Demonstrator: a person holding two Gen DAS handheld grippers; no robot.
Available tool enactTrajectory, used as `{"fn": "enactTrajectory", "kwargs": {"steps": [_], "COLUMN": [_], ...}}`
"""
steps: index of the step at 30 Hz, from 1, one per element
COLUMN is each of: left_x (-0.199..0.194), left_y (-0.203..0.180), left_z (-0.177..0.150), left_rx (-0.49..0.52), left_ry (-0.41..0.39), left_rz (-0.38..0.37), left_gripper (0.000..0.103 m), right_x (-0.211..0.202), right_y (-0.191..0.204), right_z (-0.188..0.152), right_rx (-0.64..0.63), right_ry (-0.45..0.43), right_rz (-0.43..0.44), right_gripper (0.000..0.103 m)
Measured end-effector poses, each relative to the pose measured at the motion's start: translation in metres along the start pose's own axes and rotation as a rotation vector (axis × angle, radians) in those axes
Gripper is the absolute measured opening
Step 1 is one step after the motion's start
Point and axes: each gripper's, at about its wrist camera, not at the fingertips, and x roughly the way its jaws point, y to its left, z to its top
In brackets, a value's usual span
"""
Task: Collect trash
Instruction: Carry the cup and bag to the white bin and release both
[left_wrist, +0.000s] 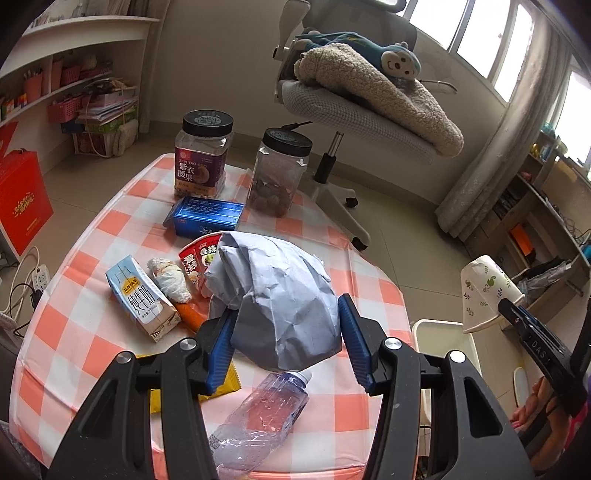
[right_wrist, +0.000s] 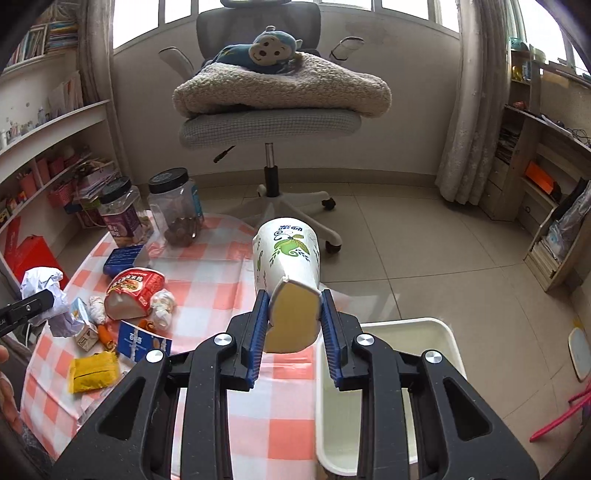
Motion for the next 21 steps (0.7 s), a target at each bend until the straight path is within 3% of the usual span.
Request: {"fn": "enactTrajectory", "kwargs": {"steps": [4, 5, 7, 9, 12, 21], "left_x": [0.005, 0.007, 0.011, 0.016, 0.023, 0.056], "left_y": [-0.028, -0.035, -0.05, -0.069, -0.101, -0.2], "left_z": [-0.004, -0.005, -0.007, -0.01, -0.017, -0.035], "left_rx": [0.054, 0.063, 0.082, 0.109, 0.162, 0.242], "left_ry": [-0.014, -0.019, -0.013, 0.001, 0.01, 0.089], "left_rz": [-0.031, -0.037, -0.055, -0.074, -0.104, -0.23], "left_gripper": [0.052, 0.052, 0.052, 0.052, 0.052, 0.052], "right_x": [-0.001, -0.002, -0.005, -0.01, -0.02, -0.04], "right_y": [-0.036, -0.045, -0.063, -0.08, -0.106, -0.159], "right_z": [-0.009, -0.011, -0.012, -0.01, -0.009, -0.009], "right_rx": [0.042, 0.058, 0.099, 0.144, 0.21, 0.322], "right_ry": [0.046, 0.053, 0.058, 0.042, 0.001, -0.053], "right_rz": [-0.067, -0.087, -0.132, -0.165, -0.212, -0.274], "right_gripper": [0.033, 0.041, 0.047, 0.066, 0.083, 0.092]}}
